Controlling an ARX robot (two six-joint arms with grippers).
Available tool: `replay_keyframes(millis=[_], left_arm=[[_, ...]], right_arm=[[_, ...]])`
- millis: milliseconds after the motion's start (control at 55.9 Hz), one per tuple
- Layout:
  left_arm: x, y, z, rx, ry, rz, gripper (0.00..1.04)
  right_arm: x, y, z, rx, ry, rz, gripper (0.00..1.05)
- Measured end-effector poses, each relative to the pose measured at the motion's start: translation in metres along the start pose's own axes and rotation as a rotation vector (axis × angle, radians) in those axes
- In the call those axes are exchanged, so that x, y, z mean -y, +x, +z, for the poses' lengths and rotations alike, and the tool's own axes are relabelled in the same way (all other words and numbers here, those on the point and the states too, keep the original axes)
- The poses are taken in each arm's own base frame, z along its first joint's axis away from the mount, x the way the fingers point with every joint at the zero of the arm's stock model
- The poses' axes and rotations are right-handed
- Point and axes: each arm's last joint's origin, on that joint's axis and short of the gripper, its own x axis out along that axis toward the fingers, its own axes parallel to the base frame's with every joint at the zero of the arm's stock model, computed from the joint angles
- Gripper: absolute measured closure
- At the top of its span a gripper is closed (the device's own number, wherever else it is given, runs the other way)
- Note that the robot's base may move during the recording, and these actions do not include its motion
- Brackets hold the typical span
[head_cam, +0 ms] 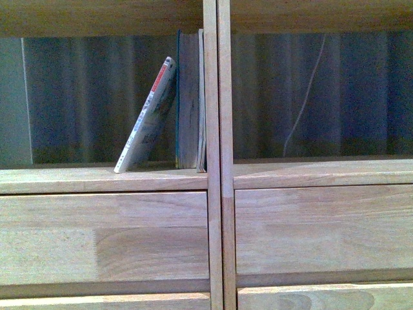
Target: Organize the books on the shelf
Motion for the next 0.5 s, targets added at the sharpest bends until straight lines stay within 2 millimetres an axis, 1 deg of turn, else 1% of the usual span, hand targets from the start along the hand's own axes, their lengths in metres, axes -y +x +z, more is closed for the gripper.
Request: replay_keyframes(millis=[36,72,143,501], left_arm=[[0.0,0.0,0.0,0.0,0.0,0.0,0.09],[0.0,0.0,0.0,0.0,0.002,0.0,0.06],[0.0,0.0,0.0,0.0,0.002,0.0,0.08],[0.0,0.0,0.0,0.0,0.002,0.0,0.07]], right_arm=[[0.0,0.0,0.0,0.0,0.0,0.0,0.09],[0.0,0.0,0.0,0.0,0.0,0.0,0.06],[0.0,0.0,0.0,0.0,0.0,0.0,0.07],[0.0,0.0,0.0,0.0,0.0,0.0,0.07]])
